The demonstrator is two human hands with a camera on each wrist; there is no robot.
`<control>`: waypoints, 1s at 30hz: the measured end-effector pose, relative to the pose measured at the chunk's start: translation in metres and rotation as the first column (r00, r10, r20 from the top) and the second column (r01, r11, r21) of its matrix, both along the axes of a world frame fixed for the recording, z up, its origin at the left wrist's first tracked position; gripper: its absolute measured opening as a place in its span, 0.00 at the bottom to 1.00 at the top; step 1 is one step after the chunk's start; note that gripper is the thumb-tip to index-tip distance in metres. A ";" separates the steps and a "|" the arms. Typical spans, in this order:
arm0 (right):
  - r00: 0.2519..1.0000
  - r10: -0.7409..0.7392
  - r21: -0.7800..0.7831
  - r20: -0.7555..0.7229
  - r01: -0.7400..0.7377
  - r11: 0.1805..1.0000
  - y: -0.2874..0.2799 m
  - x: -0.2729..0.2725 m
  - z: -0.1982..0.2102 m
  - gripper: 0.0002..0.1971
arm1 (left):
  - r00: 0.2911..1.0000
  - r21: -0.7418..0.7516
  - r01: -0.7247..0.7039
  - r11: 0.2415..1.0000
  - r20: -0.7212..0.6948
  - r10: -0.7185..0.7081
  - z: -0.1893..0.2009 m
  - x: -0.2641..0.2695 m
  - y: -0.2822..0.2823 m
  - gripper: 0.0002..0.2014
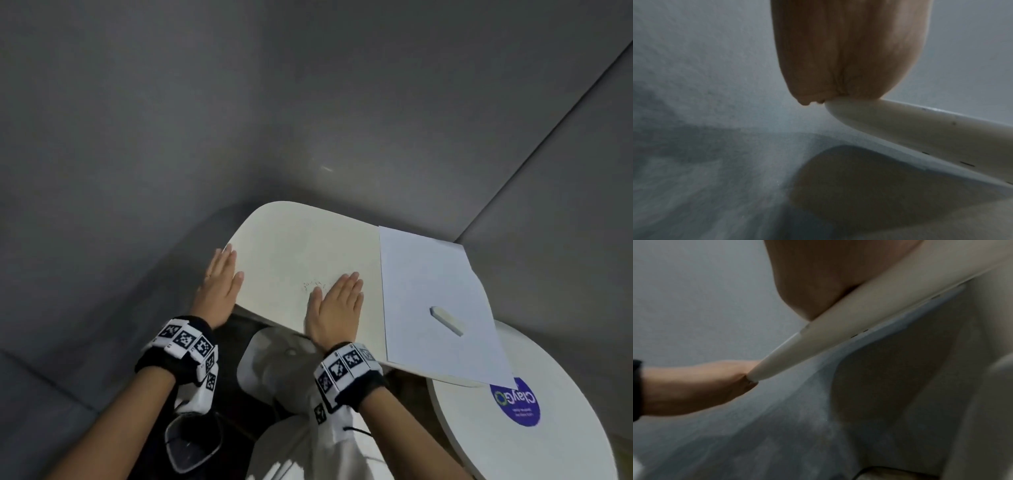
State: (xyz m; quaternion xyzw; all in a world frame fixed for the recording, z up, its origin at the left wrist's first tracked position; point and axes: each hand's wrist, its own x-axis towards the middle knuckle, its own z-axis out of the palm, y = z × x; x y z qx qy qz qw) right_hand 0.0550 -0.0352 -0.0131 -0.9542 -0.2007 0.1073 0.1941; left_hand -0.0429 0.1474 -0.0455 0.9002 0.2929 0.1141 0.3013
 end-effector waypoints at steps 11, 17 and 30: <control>0.988 0.153 0.541 -0.001 -0.128 0.831 -0.017 -0.007 0.007 0.30 | 0.946 0.222 0.029 0.975 -0.321 0.045 0.026 0.012 -0.013 0.28; 0.997 -0.030 0.059 0.070 0.026 0.998 -0.005 0.000 -0.003 0.33 | 0.862 0.059 0.500 0.864 -0.135 -0.489 0.030 0.028 -0.051 0.25; 0.976 0.137 0.444 -0.169 -0.049 0.894 -0.014 0.004 0.034 0.20 | 0.994 -0.048 0.067 0.997 -0.084 -0.071 0.027 0.016 -0.027 0.28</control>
